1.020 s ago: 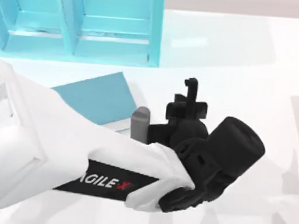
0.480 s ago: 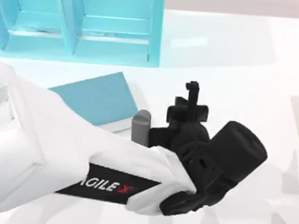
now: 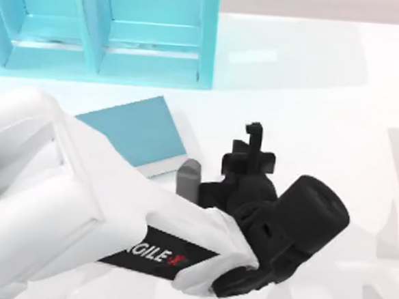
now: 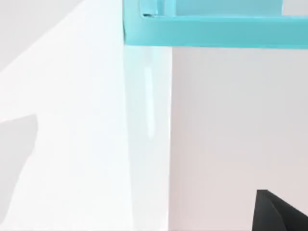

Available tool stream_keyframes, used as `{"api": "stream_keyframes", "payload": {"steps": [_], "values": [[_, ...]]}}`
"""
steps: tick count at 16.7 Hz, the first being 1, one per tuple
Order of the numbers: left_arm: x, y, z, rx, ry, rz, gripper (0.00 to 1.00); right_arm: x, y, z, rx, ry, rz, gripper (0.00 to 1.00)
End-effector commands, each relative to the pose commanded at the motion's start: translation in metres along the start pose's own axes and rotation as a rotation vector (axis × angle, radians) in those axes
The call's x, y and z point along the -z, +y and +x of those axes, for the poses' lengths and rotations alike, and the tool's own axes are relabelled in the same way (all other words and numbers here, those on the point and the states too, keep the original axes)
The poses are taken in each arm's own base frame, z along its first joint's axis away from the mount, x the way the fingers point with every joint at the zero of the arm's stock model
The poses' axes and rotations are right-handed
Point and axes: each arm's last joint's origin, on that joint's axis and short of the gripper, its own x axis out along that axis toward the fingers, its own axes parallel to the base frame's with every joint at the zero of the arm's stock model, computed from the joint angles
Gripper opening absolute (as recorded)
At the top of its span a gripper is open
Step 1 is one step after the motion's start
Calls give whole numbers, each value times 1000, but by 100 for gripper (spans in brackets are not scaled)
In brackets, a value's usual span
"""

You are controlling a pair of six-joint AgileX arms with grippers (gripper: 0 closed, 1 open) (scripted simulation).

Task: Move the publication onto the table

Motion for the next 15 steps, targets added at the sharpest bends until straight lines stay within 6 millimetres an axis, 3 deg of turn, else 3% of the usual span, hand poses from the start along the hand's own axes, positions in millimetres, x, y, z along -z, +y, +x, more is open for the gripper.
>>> {"api": "stream_keyframes", "payload": {"steps": [5,15], "values": [[0,5,1,-1,-1,3,0,0,0,0,0,0,0,100],[0,5,1,-1,-1,3,75,0,0,0,0,0,0,100]]}}
